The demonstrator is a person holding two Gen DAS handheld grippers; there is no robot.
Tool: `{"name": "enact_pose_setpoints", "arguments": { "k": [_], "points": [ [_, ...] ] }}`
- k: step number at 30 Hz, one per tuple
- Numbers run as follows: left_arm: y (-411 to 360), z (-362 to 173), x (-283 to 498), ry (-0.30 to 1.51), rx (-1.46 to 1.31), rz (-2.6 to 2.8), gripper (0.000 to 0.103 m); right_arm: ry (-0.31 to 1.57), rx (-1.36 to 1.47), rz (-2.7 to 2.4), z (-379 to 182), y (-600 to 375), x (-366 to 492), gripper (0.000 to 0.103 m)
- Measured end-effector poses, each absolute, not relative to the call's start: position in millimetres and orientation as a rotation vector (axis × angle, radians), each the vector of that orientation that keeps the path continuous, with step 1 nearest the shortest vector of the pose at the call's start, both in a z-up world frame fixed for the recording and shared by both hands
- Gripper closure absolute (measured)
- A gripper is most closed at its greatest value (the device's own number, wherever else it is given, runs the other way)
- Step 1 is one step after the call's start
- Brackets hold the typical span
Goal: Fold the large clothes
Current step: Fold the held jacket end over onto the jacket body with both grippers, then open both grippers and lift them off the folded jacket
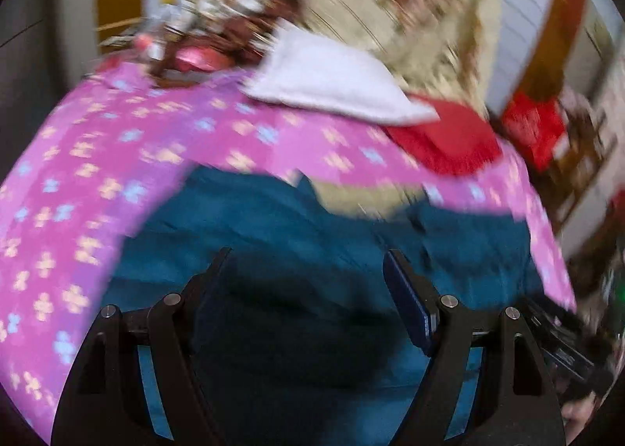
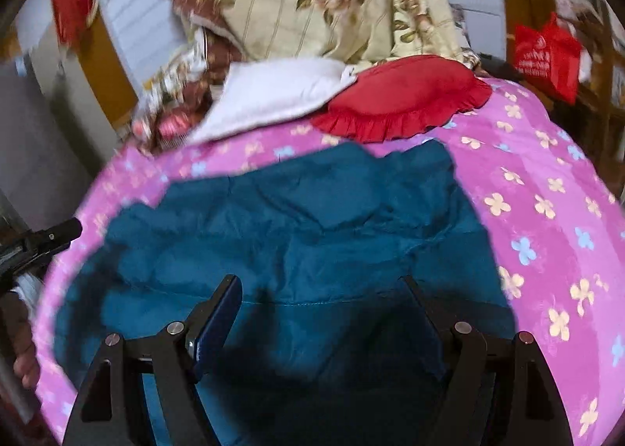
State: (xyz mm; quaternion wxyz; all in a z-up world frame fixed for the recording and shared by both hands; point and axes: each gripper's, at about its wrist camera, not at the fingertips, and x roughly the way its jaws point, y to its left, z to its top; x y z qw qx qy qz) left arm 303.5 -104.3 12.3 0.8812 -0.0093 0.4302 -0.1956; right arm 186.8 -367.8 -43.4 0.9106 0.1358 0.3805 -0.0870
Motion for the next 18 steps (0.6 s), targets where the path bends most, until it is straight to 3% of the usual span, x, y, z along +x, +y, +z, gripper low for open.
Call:
{"name": "enact_pose_setpoints", "arguments": {
  "k": [5,18],
  "points": [
    [-156,-42,317,0.919,0.176,-0.314,0.026,0.814,0.167,-0.238,-71,-369,215,0.024],
    [-170,-71,372,0.965,0.151,-0.273,0.025,0.842,0.298,-0.299,-102,-424,262,0.022]
  ]
}}
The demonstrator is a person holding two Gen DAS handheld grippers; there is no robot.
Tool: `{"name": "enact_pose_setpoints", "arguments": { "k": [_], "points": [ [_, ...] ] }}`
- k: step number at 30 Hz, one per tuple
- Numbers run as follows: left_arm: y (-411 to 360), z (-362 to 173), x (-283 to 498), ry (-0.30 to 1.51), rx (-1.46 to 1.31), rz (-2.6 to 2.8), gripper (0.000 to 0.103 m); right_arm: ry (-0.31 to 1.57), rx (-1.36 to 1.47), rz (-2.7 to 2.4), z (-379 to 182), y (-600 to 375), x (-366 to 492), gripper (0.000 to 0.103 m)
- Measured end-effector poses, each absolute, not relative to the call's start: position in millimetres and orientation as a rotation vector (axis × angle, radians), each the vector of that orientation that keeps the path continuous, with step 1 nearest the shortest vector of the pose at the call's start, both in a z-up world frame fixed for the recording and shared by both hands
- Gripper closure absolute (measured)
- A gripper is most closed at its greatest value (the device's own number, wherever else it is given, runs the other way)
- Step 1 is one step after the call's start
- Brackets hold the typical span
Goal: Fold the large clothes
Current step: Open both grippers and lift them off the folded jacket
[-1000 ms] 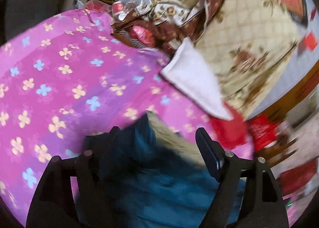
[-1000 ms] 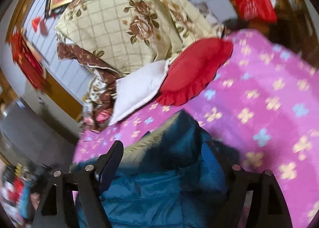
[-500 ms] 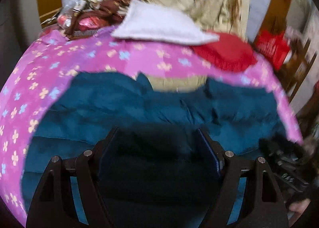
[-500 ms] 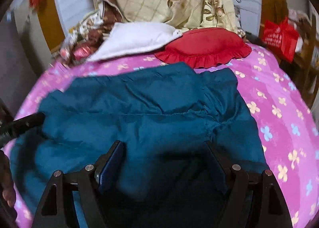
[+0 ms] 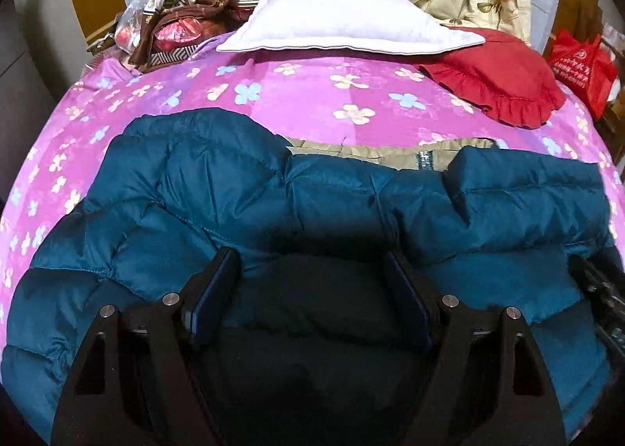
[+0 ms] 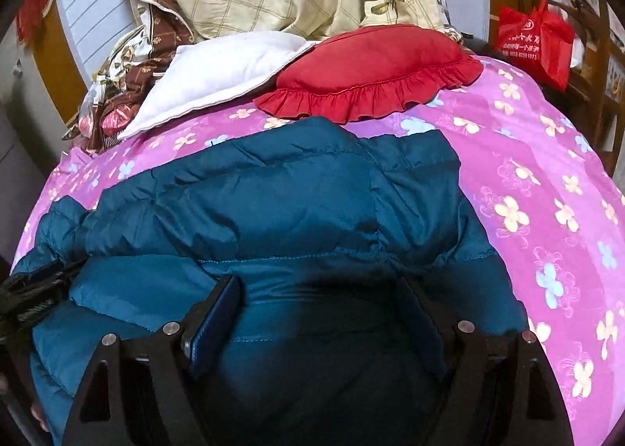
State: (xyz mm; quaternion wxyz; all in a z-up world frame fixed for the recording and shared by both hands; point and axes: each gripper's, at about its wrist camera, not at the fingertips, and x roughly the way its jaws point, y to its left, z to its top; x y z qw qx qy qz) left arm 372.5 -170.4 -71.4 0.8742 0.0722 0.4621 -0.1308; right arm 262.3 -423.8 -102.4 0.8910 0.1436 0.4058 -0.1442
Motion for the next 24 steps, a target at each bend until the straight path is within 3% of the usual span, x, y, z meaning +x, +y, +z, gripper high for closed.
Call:
{"name": "enact_pose_setpoints", "arguments": {
  "k": [8,13,16,19,24],
  "points": [
    [-83,-30,337,0.914,0.021,-0.226,0.025,0.779,0.178,-0.312,-61,-404,205,0.023],
    [-5,-47,321,0.882,0.000,-0.078,0.025,0.787,0.170,-0.364,-71,-413,158,0.023],
    [33,-70,321,0.933,-0.071,-0.060,0.022,0.811,0.307,-0.383,-93,-444,147,0.010],
    [64,-64,313,0.974,-0.200,-0.052,0.022,0.830,0.520,-0.390,-93,-474,134,0.010],
    [77,-32,276,0.908,-0.126,-0.024,0.022,0.795,0.426,-0.430,-57,-460,89,0.011]
  ]
}}
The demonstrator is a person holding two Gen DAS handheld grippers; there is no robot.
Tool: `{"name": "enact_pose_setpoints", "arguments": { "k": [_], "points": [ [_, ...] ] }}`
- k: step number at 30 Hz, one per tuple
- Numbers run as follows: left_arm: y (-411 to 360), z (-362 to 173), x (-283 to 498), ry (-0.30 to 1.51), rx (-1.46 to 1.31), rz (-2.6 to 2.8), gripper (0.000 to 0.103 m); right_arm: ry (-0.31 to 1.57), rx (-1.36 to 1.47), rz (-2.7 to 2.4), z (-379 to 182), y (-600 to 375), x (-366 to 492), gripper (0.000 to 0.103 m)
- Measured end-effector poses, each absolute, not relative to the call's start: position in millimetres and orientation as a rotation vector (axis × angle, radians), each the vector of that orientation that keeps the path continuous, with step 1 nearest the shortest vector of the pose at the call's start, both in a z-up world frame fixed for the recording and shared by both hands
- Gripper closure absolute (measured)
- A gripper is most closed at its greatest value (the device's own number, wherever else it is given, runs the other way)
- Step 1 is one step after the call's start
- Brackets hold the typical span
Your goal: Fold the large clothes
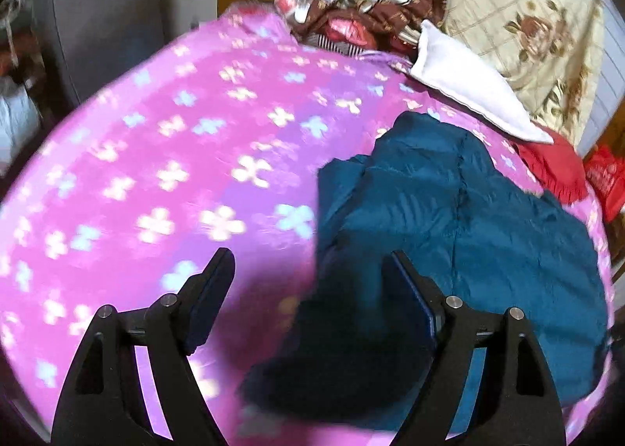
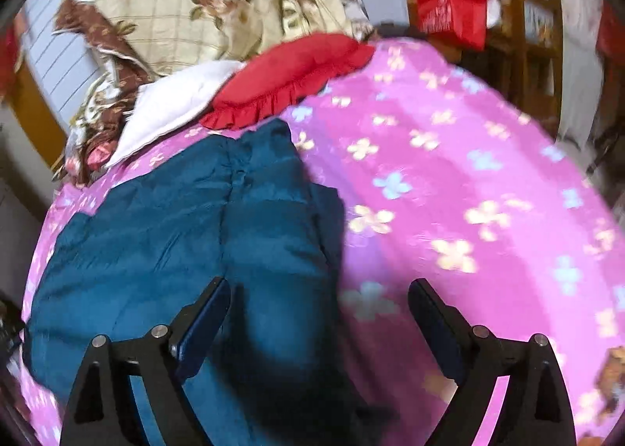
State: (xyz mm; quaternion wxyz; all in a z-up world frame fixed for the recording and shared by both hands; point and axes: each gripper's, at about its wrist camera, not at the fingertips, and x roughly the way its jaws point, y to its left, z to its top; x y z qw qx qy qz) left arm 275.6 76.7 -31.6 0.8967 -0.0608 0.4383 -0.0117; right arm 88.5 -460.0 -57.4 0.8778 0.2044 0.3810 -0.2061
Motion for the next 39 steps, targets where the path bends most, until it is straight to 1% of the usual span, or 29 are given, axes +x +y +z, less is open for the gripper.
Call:
{"name": "enact_pose_setpoints", "arguments": {
  "k": [4,10,16,19,27,32,39],
  "points": [
    [81,-27,237,0.907,-0.082,-0.073,0.022,0.793,0.400,-0.401,-45,-445,39,0.011],
    [95,-42,196,0.952,-0.154,-0.120,0.022,0.833,0.385,-0.344,-55,-418,-11,0.011],
    [100,-69,168,0.974,-0.123,-0.141,0.022,0.903,0.263,-0.332,-87,-379,-17,0.011],
    [98,-89,165,0.998,-0.096,-0.137,0.022,0.920,0.279,-0.322,-104,-371,-11,0.011],
    [80,-115,215,1.054,-0.130,-0.112,0.022,0.940,0.279,-0.369,-120,-371,35,0.011],
    [60,-118,248,1.035,-0.044,-0.108,0.022,0.936,0.304,-0.377,-120,-377,64,0.011],
    [44,-117,296,1.037,-0.044,-0.112,0.022,0.927,0.353,-0.382,-121,-390,113,0.011]
  ]
}}
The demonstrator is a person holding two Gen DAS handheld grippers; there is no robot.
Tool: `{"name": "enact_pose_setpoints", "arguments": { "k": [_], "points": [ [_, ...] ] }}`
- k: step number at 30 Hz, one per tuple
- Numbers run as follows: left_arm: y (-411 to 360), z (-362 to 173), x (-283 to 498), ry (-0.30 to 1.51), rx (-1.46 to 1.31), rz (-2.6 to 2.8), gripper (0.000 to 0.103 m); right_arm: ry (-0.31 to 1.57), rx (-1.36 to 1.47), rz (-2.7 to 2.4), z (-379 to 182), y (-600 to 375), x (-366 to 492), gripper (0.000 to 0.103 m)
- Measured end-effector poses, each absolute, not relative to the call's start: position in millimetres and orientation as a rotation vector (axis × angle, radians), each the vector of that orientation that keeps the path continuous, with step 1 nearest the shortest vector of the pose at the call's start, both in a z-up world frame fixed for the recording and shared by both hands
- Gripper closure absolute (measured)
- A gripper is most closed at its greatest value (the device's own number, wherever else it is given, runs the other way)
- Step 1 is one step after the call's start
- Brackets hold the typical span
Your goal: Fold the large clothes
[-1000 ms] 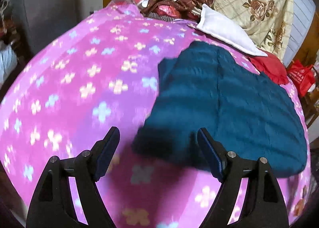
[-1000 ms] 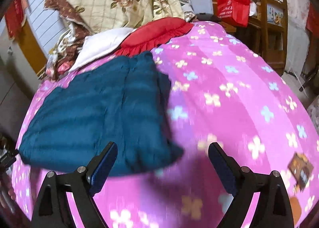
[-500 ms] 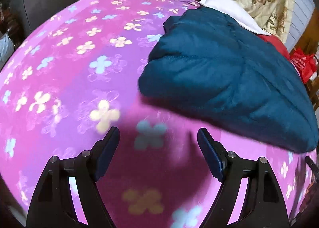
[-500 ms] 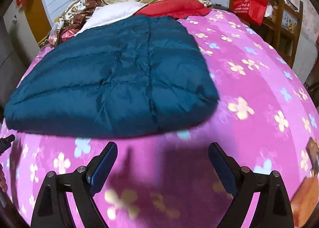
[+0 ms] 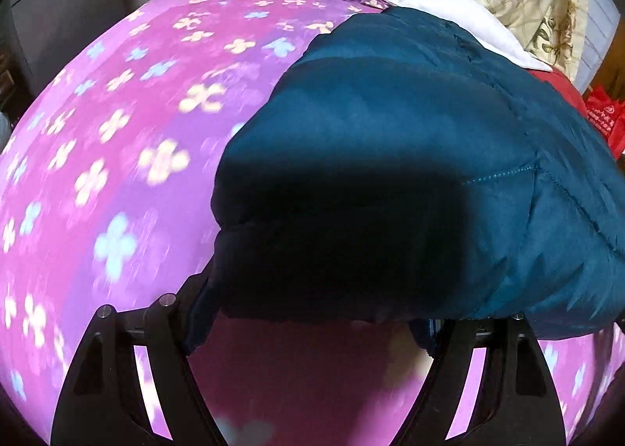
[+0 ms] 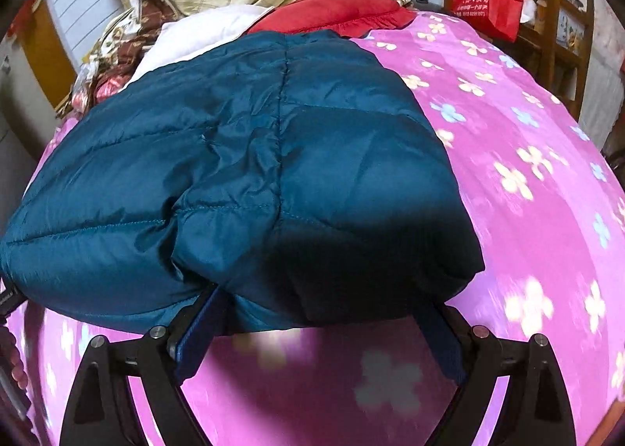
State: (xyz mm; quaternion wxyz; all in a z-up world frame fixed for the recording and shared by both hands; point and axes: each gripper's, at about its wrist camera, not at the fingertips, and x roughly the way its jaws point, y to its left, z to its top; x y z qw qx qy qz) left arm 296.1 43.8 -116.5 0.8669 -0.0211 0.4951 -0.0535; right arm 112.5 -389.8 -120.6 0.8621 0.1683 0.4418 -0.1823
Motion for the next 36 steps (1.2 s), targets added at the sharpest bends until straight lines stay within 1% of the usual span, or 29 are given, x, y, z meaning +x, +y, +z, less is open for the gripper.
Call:
{"name": "enact_pose_setpoints", "arguments": {
  "k": [4,8,12,17,20,23,26,28,32,35,36],
  "points": [
    [32,-115,321,1.042,-0.032,-0.096,0.022,0.925,0.370,-0.393,-122,-394,138,0.011],
    [31,-112,313,1.052,-0.029,-0.100,0.024,0.930,0.378,-0.391,-121,-396,140,0.011],
    [37,-100,284,1.045,-0.041,-0.167,0.024,0.929,0.321,-0.401,-115,-393,117,0.011],
    [68,-62,246,0.948,-0.100,-0.247,0.024,0.894,0.312,-0.399,-99,-403,70,0.011],
    [88,-48,255,0.932,-0.174,-0.257,0.024,0.813,0.379,-0.368,-77,-417,46,0.011],
    [102,-48,282,0.955,-0.297,-0.300,0.023,0.759,0.474,-0.349,-62,-440,45,0.011],
    [108,-65,325,1.035,-0.480,-0.376,0.023,0.763,0.618,-0.303,-65,-469,73,0.011],
    [103,-73,343,1.068,-0.551,-0.417,0.023,0.785,0.718,-0.284,-80,-491,97,0.011],
    [82,-72,366,1.055,-0.459,-0.460,0.022,0.851,0.790,-0.208,-107,-506,141,0.011],
    [61,-81,381,1.065,-0.352,-0.485,0.014,0.867,0.813,-0.168,-122,-508,170,0.011],
    [55,-85,385,1.075,-0.337,-0.488,0.009,0.860,0.825,-0.150,-124,-508,177,0.011]
  ]
}}
